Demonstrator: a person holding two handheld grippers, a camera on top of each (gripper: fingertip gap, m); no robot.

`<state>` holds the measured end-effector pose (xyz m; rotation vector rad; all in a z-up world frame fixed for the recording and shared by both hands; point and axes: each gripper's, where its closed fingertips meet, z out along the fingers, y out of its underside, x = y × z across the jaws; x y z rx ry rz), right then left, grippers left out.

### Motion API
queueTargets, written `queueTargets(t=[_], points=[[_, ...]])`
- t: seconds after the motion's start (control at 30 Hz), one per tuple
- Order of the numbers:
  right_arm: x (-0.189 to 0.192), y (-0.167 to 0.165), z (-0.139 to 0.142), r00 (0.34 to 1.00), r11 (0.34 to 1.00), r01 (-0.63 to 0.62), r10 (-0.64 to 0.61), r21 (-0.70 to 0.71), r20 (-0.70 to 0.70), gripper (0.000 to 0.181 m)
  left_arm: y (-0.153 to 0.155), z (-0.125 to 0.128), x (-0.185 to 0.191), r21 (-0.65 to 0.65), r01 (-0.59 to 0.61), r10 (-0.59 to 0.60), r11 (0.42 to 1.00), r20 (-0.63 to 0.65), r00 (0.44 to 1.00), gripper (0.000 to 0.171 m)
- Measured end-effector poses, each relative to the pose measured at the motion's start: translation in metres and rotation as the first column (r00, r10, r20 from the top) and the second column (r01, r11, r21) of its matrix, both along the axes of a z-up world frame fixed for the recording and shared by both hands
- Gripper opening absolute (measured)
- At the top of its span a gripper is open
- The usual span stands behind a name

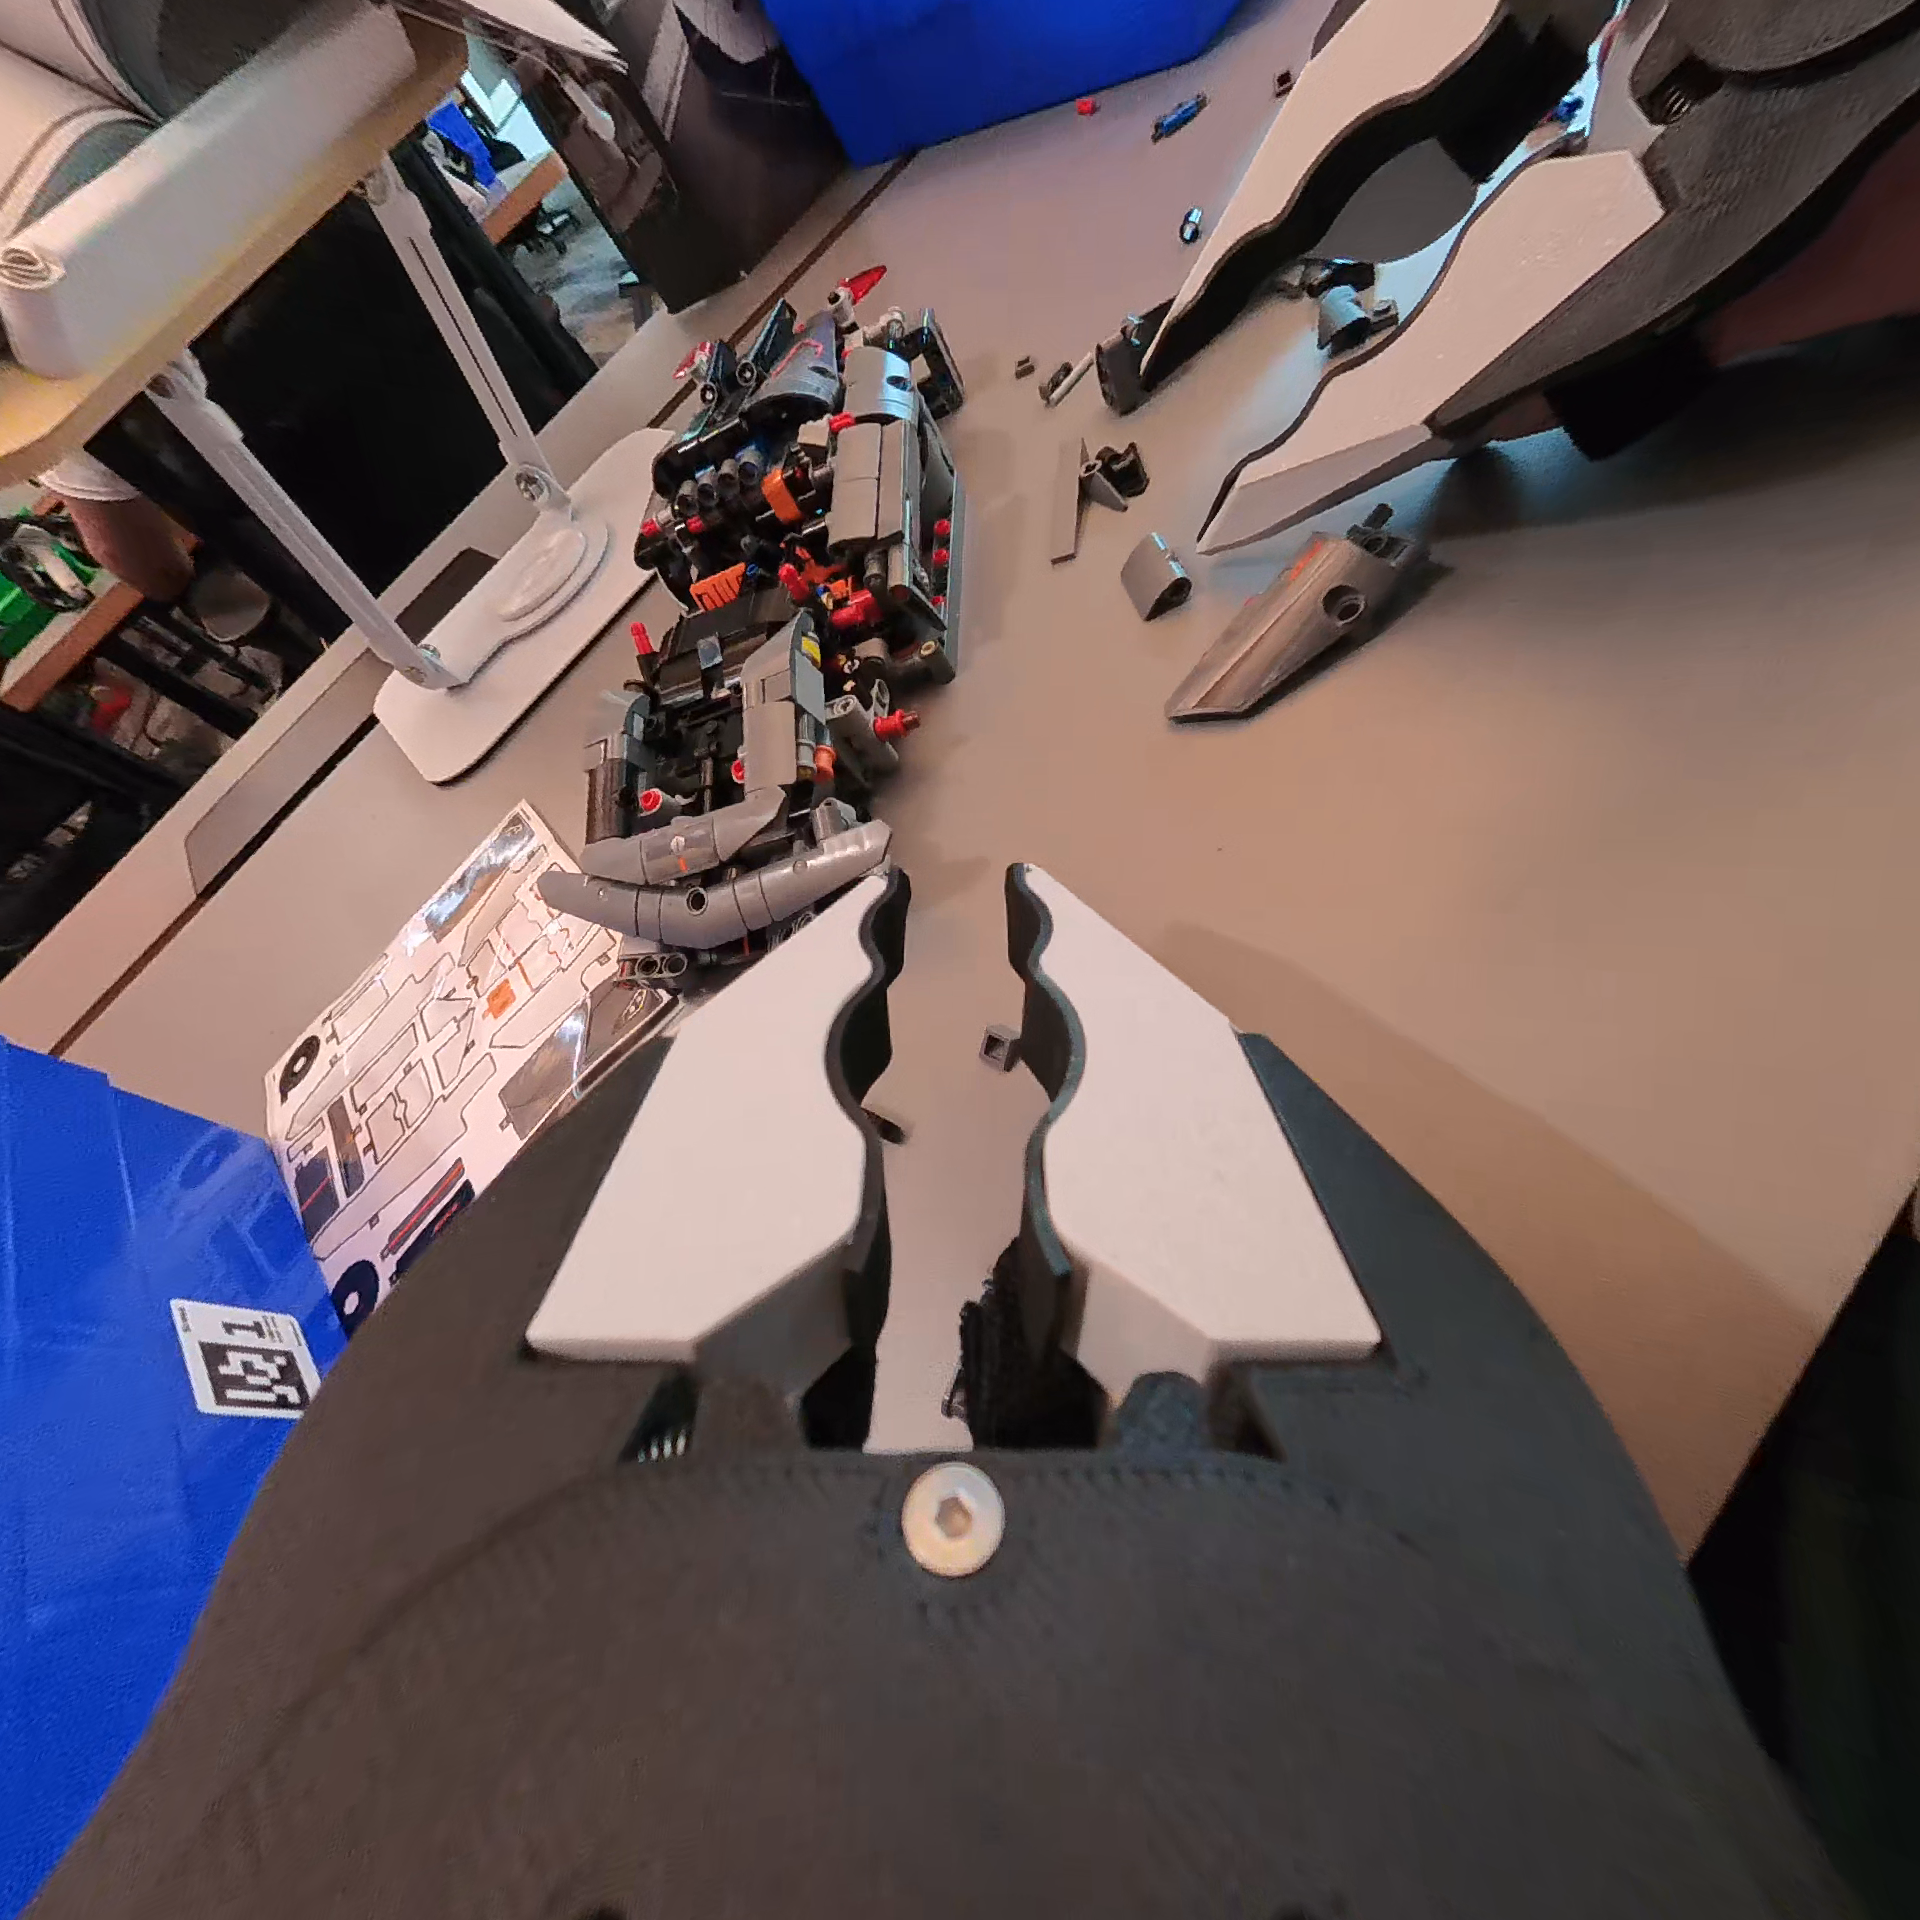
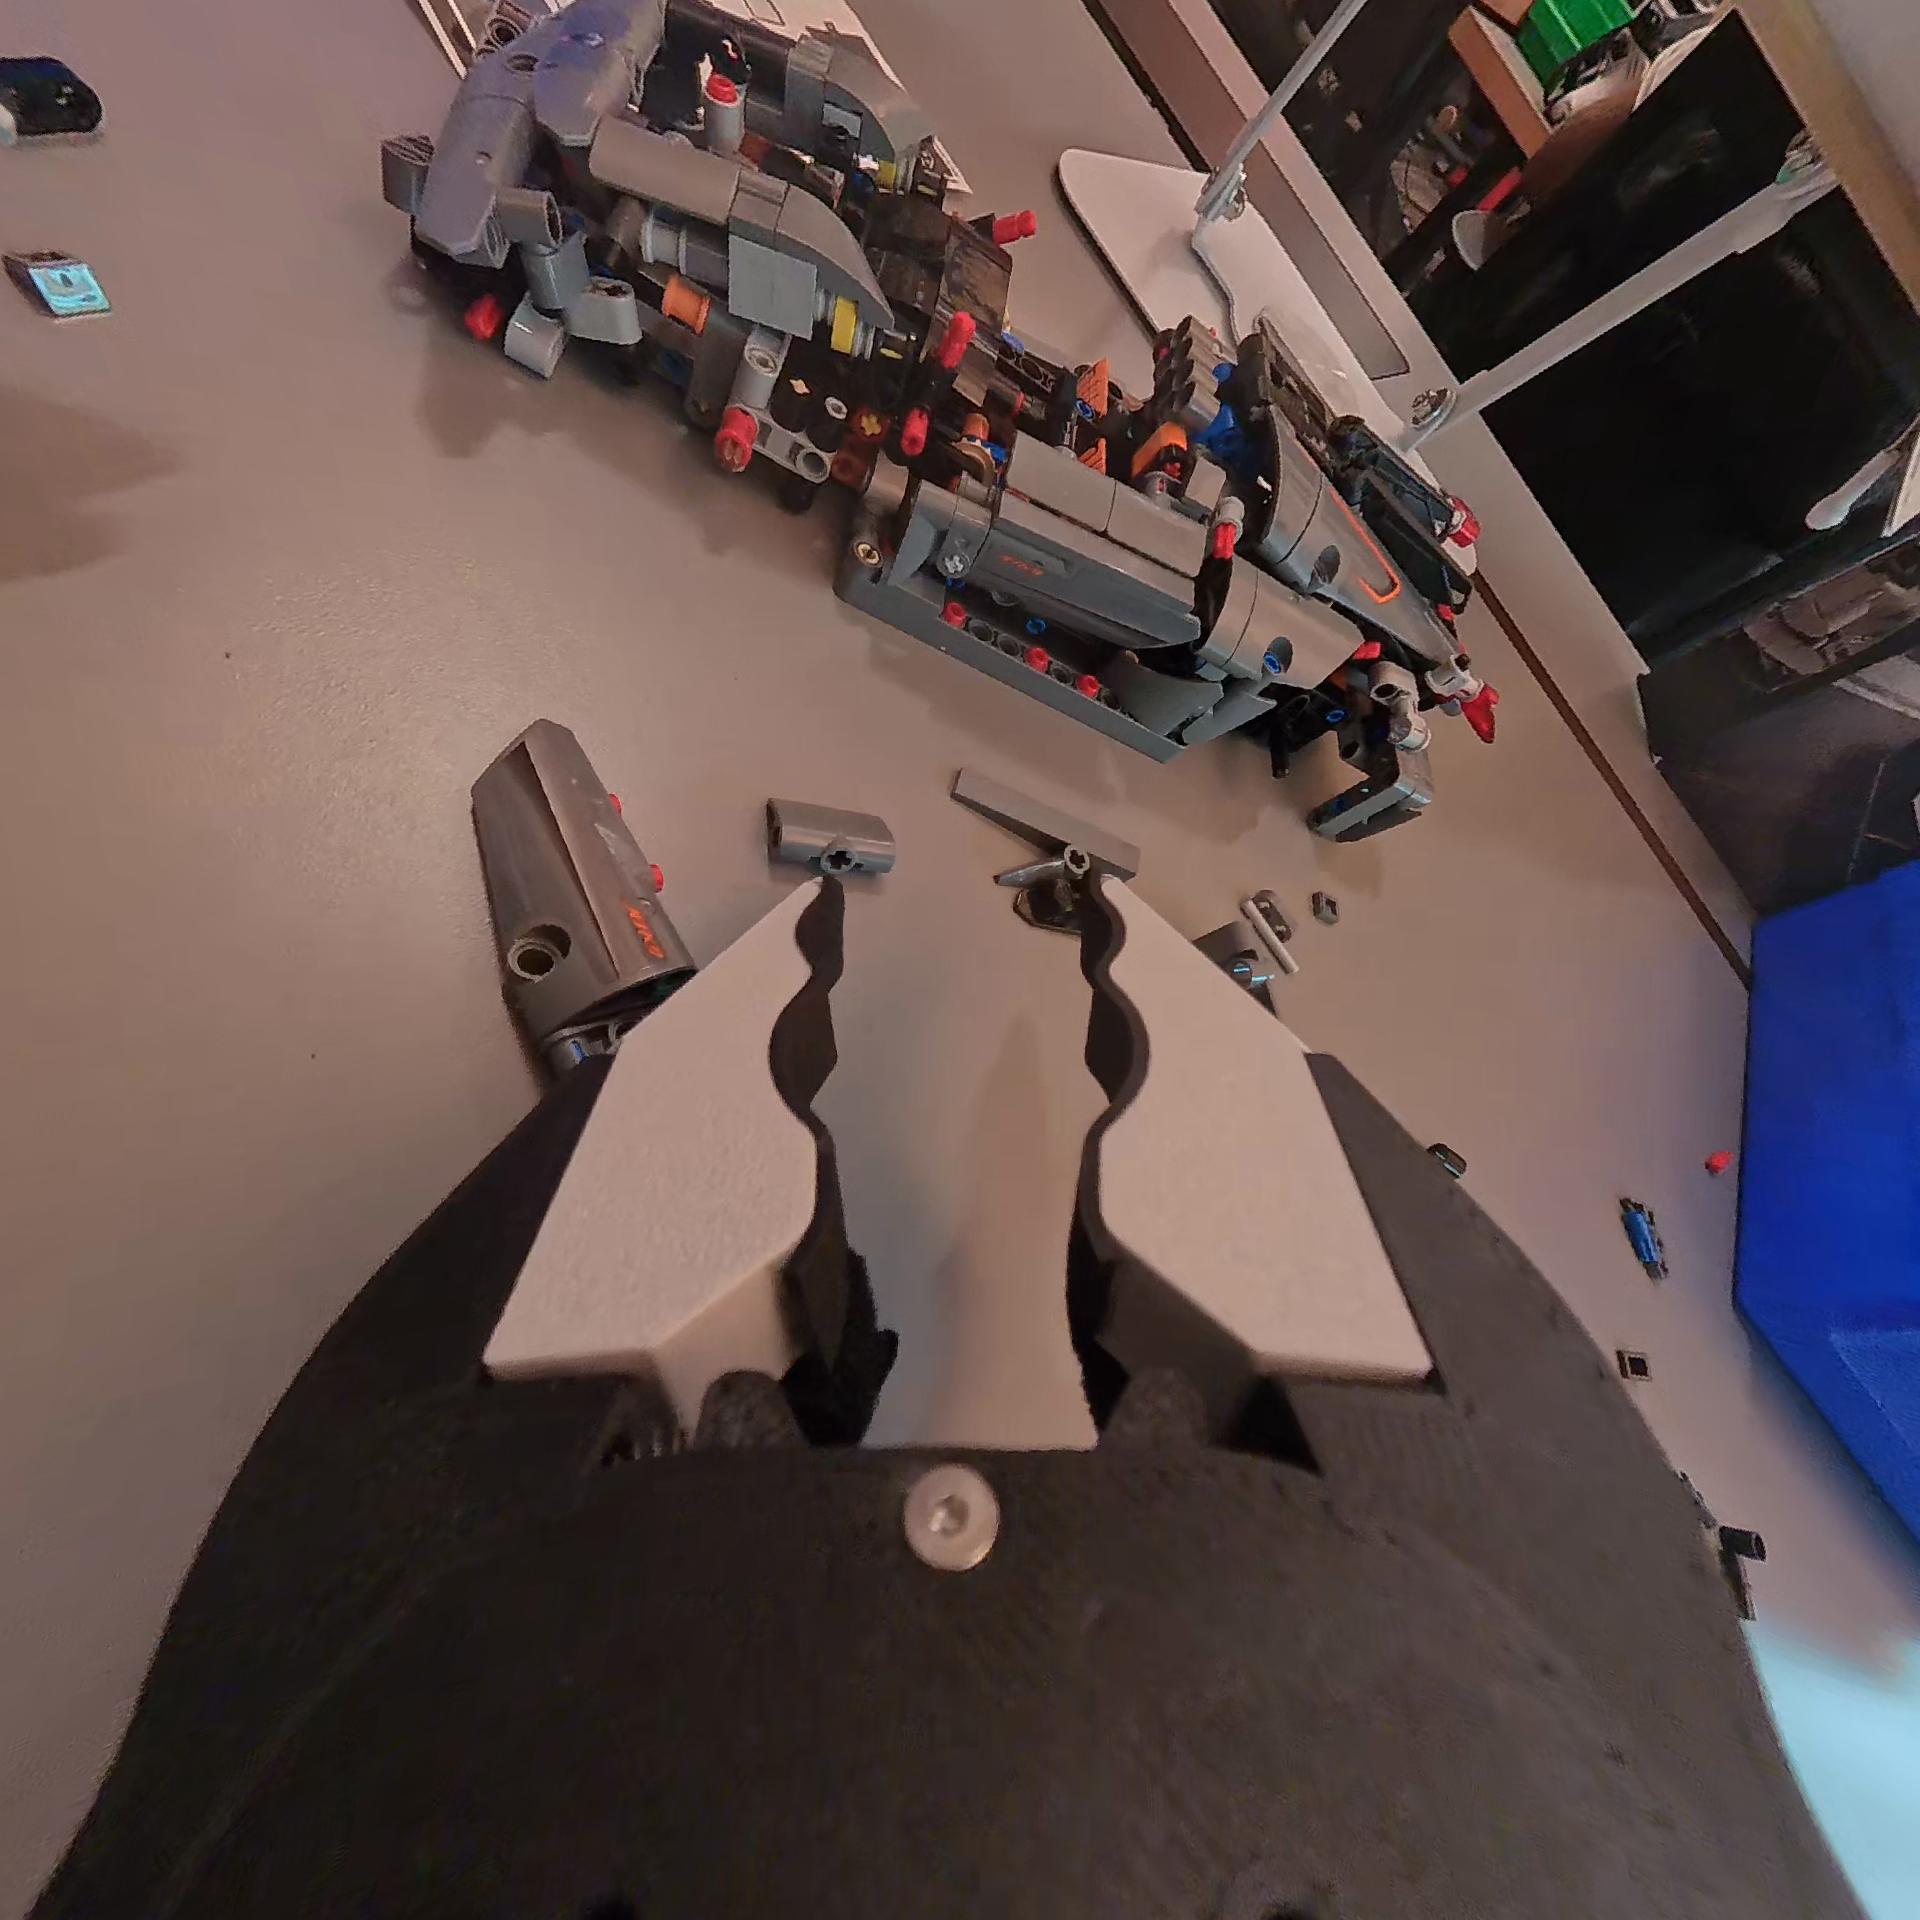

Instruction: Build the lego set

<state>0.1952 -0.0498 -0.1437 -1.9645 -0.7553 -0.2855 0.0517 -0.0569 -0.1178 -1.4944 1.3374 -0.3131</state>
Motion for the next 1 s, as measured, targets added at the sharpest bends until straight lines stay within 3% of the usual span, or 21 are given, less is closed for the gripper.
queueTargets(t=[1.0], points=[[0.0014, 0.0017, 0.0020, 1.000, 1.000, 0.013, -0.013, 0.026, 0.020, 0.048, 0.0006, -0.0019, 0.0007, 0.016, -0.006, 0.006, 1.000, -0.015, 1.000, 0.018]])
